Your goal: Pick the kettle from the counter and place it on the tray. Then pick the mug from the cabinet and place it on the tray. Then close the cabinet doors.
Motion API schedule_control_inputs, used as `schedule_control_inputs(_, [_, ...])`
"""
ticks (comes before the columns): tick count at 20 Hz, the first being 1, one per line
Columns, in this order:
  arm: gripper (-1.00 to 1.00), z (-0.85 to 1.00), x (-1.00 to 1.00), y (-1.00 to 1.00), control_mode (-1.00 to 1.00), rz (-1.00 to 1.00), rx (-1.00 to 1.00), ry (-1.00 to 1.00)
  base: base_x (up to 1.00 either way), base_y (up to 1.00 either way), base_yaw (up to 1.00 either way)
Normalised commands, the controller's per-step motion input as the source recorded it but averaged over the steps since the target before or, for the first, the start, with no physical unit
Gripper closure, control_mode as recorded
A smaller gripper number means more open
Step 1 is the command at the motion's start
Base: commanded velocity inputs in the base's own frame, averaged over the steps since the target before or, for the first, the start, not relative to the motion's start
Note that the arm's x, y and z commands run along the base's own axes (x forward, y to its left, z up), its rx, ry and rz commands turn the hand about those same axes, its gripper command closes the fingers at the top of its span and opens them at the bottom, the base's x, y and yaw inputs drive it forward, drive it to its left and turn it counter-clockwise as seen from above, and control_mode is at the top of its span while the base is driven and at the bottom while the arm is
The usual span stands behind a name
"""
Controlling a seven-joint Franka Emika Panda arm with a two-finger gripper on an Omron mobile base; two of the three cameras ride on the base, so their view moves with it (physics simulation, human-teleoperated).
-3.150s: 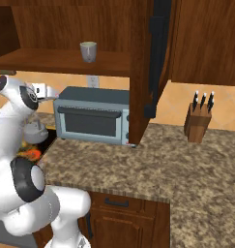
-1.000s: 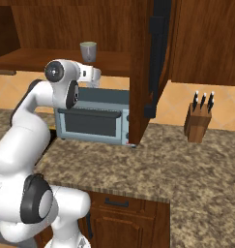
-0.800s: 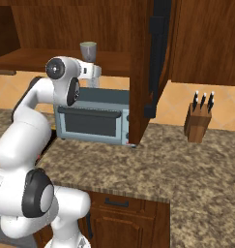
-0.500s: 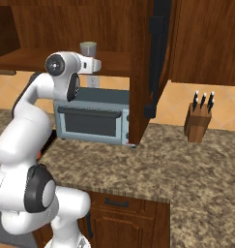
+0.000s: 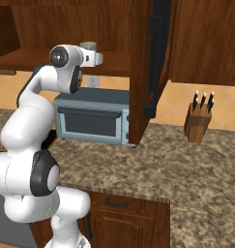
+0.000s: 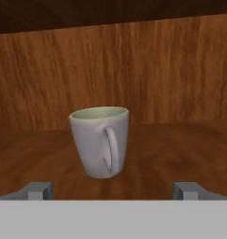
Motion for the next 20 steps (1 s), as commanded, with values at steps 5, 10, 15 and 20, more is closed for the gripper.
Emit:
schedule_control_inputs(5, [-1.00, 0.00, 0.45, 0.00, -1.00, 0.04, 0.00, 0.08, 0.00, 0.00, 0.00])
schedule_control_inputs(10, [-1.00, 0.02, 0.37, 0.00, -1.00, 0.10, 0.01, 0.00, 0.00, 0.00, 0.00])
schedule_control_inputs(15, [-1.00, 0.00, 0.37, 0.00, -1.00, 0.07, 0.00, 0.01, 0.00, 0.00, 0.00])
schedule_control_inputs(20, [-1.00, -0.01, 0.24, -0.02, -1.00, 0.08, 0.00, 0.02, 0.00, 0.00, 0.00])
